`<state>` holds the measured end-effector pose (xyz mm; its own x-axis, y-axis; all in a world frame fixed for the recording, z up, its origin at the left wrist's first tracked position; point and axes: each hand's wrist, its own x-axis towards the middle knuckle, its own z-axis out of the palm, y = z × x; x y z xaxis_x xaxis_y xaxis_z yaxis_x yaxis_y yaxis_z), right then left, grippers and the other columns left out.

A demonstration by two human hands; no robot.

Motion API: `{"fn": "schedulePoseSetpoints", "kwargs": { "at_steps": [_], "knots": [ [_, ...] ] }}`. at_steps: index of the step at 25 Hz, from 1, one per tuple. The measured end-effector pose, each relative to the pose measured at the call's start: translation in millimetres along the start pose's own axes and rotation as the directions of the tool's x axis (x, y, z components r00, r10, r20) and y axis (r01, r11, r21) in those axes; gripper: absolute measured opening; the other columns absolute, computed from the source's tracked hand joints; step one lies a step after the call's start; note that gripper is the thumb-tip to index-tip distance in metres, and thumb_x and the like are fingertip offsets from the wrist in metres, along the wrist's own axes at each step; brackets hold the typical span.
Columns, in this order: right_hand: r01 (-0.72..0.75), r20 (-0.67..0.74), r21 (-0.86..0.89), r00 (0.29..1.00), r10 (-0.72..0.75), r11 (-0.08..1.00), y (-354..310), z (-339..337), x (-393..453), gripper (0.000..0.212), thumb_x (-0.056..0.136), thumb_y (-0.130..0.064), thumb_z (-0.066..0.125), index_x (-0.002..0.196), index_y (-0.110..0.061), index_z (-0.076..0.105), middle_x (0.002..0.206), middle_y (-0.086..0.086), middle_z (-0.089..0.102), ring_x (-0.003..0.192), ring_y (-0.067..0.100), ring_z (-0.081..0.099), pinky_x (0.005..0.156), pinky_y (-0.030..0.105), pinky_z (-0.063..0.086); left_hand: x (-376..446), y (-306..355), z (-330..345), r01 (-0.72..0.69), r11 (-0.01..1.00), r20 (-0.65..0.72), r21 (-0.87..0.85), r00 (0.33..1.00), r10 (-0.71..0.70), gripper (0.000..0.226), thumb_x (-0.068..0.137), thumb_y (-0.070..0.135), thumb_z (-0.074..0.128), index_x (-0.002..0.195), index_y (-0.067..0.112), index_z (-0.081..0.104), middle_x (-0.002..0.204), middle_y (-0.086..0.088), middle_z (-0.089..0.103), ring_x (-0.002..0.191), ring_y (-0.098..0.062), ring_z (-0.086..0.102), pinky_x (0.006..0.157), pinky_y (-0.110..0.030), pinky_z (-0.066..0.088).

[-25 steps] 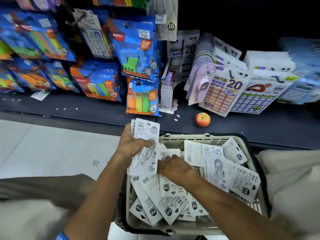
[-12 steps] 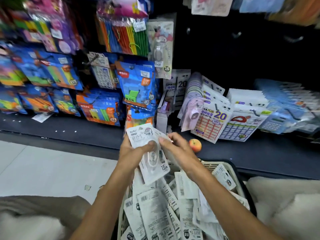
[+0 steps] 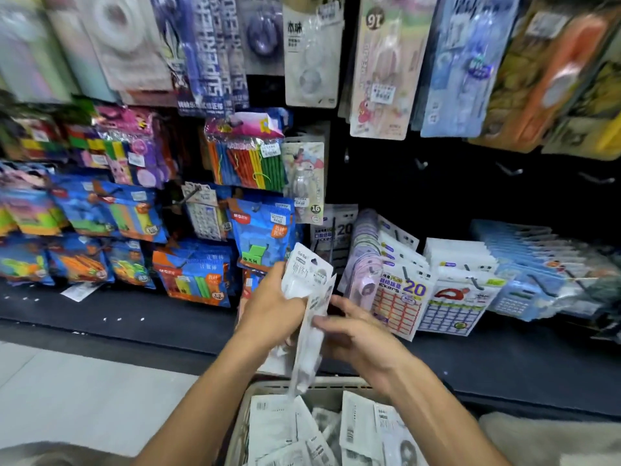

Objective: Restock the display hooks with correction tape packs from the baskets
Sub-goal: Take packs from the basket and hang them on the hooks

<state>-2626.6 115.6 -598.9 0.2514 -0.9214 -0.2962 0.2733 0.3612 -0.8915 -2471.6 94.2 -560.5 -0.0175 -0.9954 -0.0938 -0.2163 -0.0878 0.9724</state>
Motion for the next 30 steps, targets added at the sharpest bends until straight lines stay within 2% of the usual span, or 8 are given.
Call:
{"fn": "schedulePoseSetpoints", "kwargs": {
  "at_steps": [3, 7, 11, 21, 25, 26, 28, 30],
  "knots": [
    [0.081, -0.005, -0.129, 0.997, -0.083, 0.988, -26.0, -3.4, -6.2, 0.041, 0.072, -0.029, 0.080, 0.108, -0.009, 0.075, 0.097, 0.007, 0.079, 0.072, 0.011, 0.072, 0.057, 0.019, 0.051, 20.7, 40.4, -1.3, -0.013, 0.996, 0.087, -0.085, 0.996, 0.020, 0.037, 0.084, 0.010, 0.078, 0.116, 0.025, 0.066, 0.101, 0.008, 0.079, 0.095, -0.015, 0.075, 0.085, -0.036, 0.061],
    [0.247, -0.248, -0.334, 0.908, -0.338, 0.909, -79.1, -9.1, 1.9, 0.027, 0.083, -0.035, 0.077, 0.097, -0.012, 0.076, 0.085, 0.007, 0.080, 0.071, 0.021, 0.077, 0.054, 0.024, 0.054, 38.8, 71.3, -25.4, -0.043, 0.957, 0.015, -0.288, 0.999, 0.050, 0.033, 0.085, 0.011, 0.078, 0.114, 0.025, 0.068, 0.105, 0.002, 0.080, 0.100, -0.026, 0.075, 0.096, -0.053, 0.056],
    [0.460, -0.290, -0.422, 0.748, -0.597, 0.781, -139.2, -10.3, 21.7, 0.016, 0.101, -0.030, 0.059, 0.101, -0.022, 0.073, 0.090, 0.001, 0.080, 0.079, 0.021, 0.077, 0.066, 0.034, 0.060, 41.7, 80.0, -48.2, -0.164, 0.860, -0.095, -0.484, 0.986, 0.135, 0.041, 0.077, 0.017, 0.081, 0.116, 0.022, 0.069, 0.104, -0.003, 0.080, 0.090, -0.028, 0.078, 0.071, -0.042, 0.063],
    [0.253, -0.368, -0.592, 0.759, -0.536, 0.765, -164.7, -8.3, 75.8, 0.035, 0.098, -0.042, 0.060, 0.088, -0.011, 0.073, 0.082, 0.007, 0.078, 0.081, 0.032, 0.074, 0.083, 0.051, 0.060, 44.8, 82.7, -44.0, -0.254, 0.873, -0.145, -0.417, 0.967, 0.211, 0.041, 0.062, 0.033, 0.084, 0.101, 0.031, 0.072, 0.102, 0.002, 0.080, 0.091, -0.023, 0.078, 0.076, -0.042, 0.061],
    [-0.006, -0.395, -0.885, 0.536, -0.746, 0.465, -164.0, -1.5, 72.9, 0.038, 0.095, -0.055, 0.054, 0.112, -0.021, 0.056, 0.106, 0.001, 0.070, 0.097, 0.029, 0.064, 0.082, 0.041, 0.050, 43.9, 80.7, -40.5, -0.262, 0.872, -0.159, -0.413, 0.964, 0.214, 0.050, 0.057, 0.034, 0.089, 0.104, 0.029, 0.071, 0.102, 0.001, 0.080, 0.091, -0.023, 0.078, 0.077, -0.043, 0.061],
    [0.097, -0.317, -0.895, 0.548, -0.774, 0.436, -159.0, -1.3, 66.6, 0.036, 0.094, -0.057, 0.054, 0.115, -0.029, 0.055, 0.107, -0.005, 0.069, 0.102, 0.023, 0.063, 0.084, 0.040, 0.050, 45.0, 79.4, -39.3, -0.267, 0.879, -0.181, -0.395, 0.961, 0.210, 0.053, 0.056, 0.034, 0.091, 0.104, 0.028, 0.070, 0.100, 0.002, 0.080, 0.090, -0.022, 0.078, 0.077, -0.043, 0.061],
    [0.432, -0.076, -0.663, 0.774, -0.629, 0.611, -139.0, 8.2, 48.9, 0.035, 0.085, -0.063, 0.061, 0.112, -0.041, 0.061, 0.096, -0.008, 0.073, 0.095, 0.011, 0.069, 0.080, 0.027, 0.053, 47.6, 77.1, -36.0, -0.260, 0.892, -0.202, -0.369, 0.960, 0.196, 0.057, 0.052, 0.033, 0.093, 0.103, 0.027, 0.070, 0.096, 0.004, 0.080, 0.087, -0.020, 0.078, 0.072, -0.041, 0.061],
    [0.472, 0.102, -0.413, 0.874, -0.476, 0.779, -113.5, 13.4, 39.0, 0.035, 0.078, -0.053, 0.078, 0.109, -0.037, 0.069, 0.083, 0.000, 0.075, 0.082, 0.018, 0.074, 0.073, 0.029, 0.058, 47.3, 76.7, -30.7, -0.238, 0.901, -0.155, -0.361, 0.969, 0.194, 0.063, 0.048, 0.034, 0.094, 0.105, 0.026, 0.068, 0.095, 0.005, 0.080, 0.086, -0.017, 0.078, 0.067, -0.033, 0.062]
  ]
}}
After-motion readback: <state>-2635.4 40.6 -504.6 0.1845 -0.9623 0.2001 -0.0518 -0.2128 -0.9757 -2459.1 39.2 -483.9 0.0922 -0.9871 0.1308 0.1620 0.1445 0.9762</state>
